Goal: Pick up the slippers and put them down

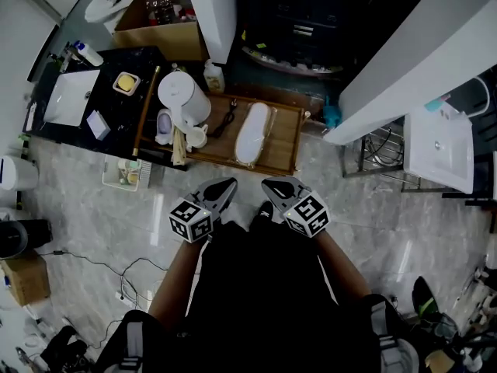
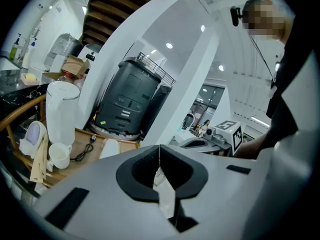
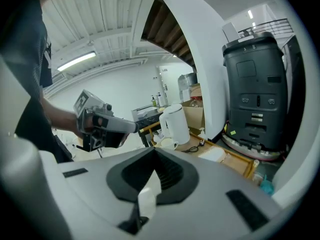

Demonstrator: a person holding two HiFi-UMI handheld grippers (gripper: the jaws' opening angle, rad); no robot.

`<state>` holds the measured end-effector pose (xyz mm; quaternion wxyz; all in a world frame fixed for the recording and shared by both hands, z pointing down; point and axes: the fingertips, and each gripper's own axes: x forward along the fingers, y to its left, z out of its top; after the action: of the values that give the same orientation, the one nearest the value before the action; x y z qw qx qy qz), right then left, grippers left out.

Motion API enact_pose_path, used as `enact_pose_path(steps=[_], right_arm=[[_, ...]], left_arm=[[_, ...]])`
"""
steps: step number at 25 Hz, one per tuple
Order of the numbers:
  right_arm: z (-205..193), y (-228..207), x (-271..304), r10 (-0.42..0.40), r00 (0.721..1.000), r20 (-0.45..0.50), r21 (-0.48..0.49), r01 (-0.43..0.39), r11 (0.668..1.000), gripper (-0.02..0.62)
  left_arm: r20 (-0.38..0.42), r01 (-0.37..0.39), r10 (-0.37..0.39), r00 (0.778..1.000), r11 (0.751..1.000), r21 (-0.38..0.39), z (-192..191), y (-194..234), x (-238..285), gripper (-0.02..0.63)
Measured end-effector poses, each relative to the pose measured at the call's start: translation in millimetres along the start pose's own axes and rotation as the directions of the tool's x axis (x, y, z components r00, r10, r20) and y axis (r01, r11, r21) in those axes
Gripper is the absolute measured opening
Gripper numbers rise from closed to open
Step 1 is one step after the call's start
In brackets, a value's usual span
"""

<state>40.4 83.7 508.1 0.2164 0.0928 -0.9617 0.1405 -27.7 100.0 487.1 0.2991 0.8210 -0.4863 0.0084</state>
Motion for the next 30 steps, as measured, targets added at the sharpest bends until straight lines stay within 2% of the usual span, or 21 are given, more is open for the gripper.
enact_pose_path(steps=[6,14,22,30], right_arm=[[-6,-14,4,0.031,0.999,-0.022,-0.014,-0.031,0.999,0.008],[-1,-30,17,0.005,1.000,-0.024,0.023,-0.004,1.000,0.008],[11,-49,41,-0.089,0.996,0.000,0.068,0.089,0.994,0.008],[21,-63,66,-0.199,0.980,0.004,0.123,0.197,0.973,0.008]], left_arm=[[0.012,-0.038,0.039,0.999,0.999,-0.019,-1,4,4,0.012],[-0.008,-0.032,0.032,0.999,0.999,-0.022,9,22,10,0.012],[-0.091,0.063,-0.062,0.994,0.998,0.005,21,50,24,0.013],[-0.167,0.186,-0.181,0.969,0.982,0.020,25,79,39,0.013]])
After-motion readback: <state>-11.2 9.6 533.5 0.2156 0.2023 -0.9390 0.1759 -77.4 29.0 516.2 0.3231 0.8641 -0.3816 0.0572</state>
